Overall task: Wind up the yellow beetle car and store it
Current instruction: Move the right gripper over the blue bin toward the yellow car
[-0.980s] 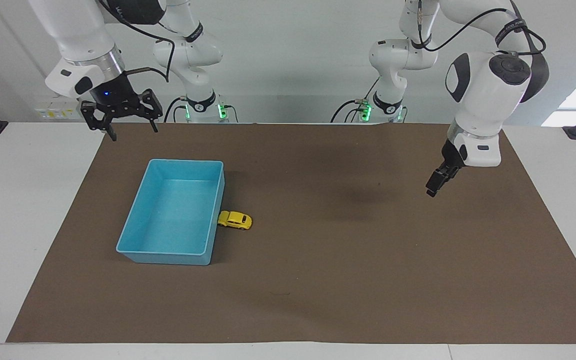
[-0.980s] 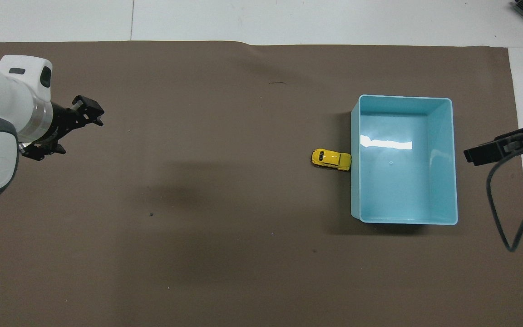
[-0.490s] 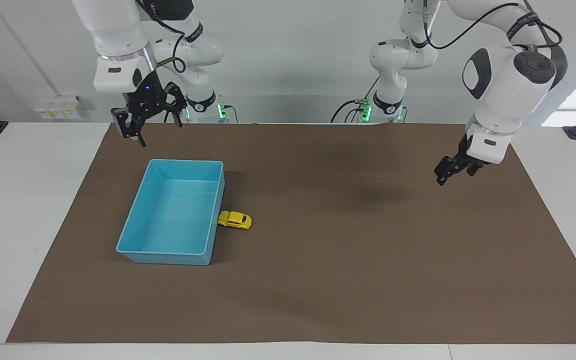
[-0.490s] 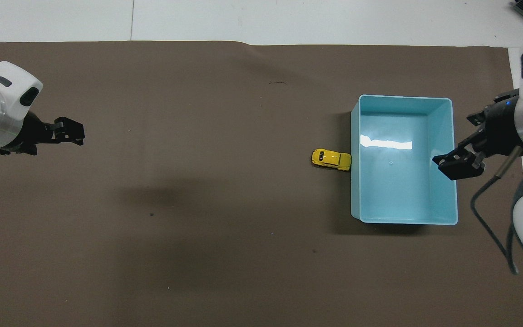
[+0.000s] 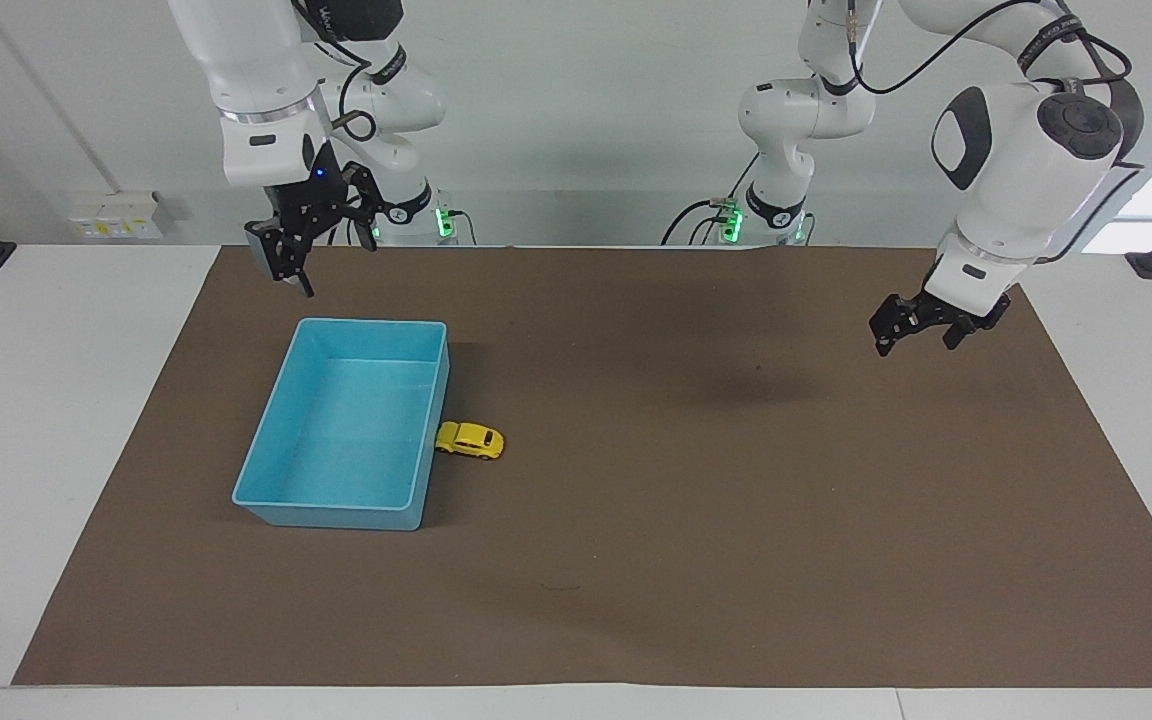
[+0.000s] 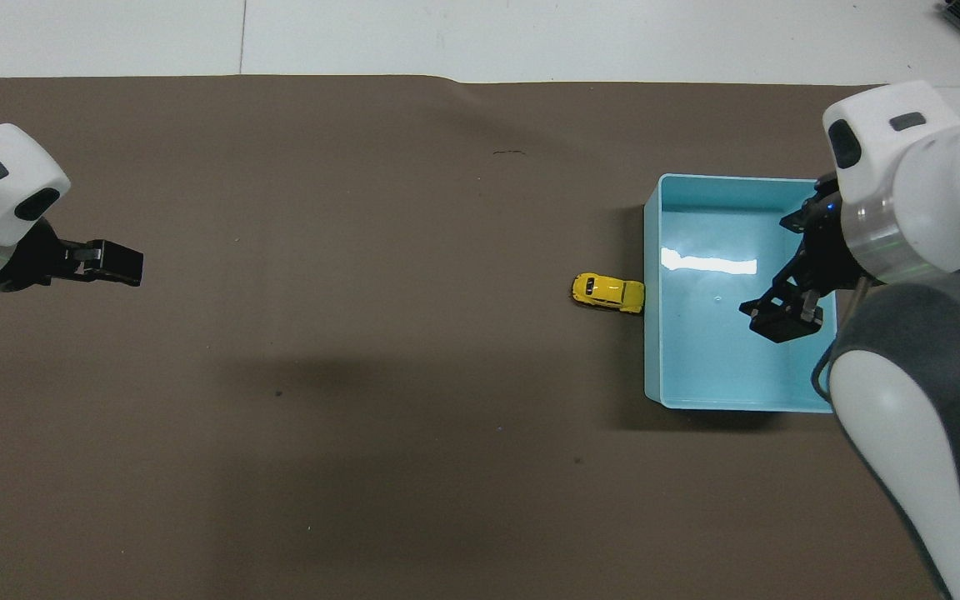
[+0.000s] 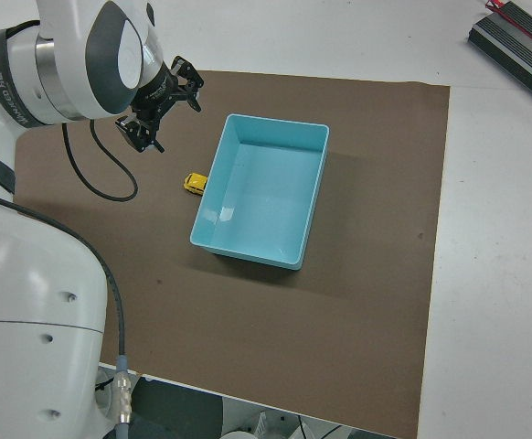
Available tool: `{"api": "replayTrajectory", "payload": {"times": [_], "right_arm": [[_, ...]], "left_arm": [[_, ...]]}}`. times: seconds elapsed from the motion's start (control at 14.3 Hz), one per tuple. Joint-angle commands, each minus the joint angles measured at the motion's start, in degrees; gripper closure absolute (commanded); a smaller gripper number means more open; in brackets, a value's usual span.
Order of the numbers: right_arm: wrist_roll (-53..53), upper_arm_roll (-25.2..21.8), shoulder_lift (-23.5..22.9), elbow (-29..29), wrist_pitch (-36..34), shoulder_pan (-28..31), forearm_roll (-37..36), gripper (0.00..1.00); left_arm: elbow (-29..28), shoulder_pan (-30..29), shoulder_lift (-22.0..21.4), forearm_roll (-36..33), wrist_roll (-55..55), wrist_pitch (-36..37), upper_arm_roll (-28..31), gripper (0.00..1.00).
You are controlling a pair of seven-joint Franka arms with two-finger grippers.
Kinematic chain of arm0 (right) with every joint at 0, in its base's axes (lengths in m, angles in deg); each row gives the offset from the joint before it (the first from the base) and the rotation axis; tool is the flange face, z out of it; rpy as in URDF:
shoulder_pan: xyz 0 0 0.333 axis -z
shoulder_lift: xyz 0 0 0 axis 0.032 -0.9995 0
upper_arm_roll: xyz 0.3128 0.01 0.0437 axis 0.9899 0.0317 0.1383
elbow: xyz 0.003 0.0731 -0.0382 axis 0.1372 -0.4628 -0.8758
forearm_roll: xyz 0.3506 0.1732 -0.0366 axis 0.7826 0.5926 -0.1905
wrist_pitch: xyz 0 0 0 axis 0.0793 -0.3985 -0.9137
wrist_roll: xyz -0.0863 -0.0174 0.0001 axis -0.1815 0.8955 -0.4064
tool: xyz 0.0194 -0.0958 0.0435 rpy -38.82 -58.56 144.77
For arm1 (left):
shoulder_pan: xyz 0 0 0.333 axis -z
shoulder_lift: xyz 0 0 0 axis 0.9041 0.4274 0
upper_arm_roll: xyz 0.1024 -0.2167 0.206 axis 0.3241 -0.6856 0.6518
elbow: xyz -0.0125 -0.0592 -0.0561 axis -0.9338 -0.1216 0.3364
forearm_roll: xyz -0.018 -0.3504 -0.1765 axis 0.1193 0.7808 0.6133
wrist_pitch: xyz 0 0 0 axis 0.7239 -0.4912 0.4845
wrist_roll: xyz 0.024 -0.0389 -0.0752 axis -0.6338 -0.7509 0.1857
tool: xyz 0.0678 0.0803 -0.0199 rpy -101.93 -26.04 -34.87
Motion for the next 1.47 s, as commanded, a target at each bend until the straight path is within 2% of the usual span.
{"api": "replayTrajectory", "payload": {"times": [0.0, 0.21, 0.42, 0.84, 1.4], "right_arm": [[6.03, 2.47, -3.1, -0.13, 3.65, -0.03, -1.59, 0.0], [10.42, 2.47, -7.74, 1.79, 4.89, -2.93, -2.92, 0.0], [15.86, 2.47, -10.39, 1.98, 7.18, -3.46, -3.44, 0.0], [21.16, 2.47, -11.72, 1.46, 10.86, -3.55, -4.33, 0.0], [24.41, 2.56, -16.37, 0.31, 15.7, -3.55, -3.97, 0.0]], "left_arm": [[-0.39, -0.56, -3.46, 0.95, -1.34, 3.93, 0.0, 0.0], [1.36, -0.83, -4.97, 3.14, -1.25, 4.73, 0.53, 0.0], [5.31, -1.0, -4.97, 3.14, -1.25, 8.15, 0.79, 0.0], [12.08, -0.91, -4.18, 4.1, -1.25, 12.2, 0.7, 0.0], [10.6, -2.67, -5.05, 5.08, -0.81, 14.57, 0.62, 0.0]]}}
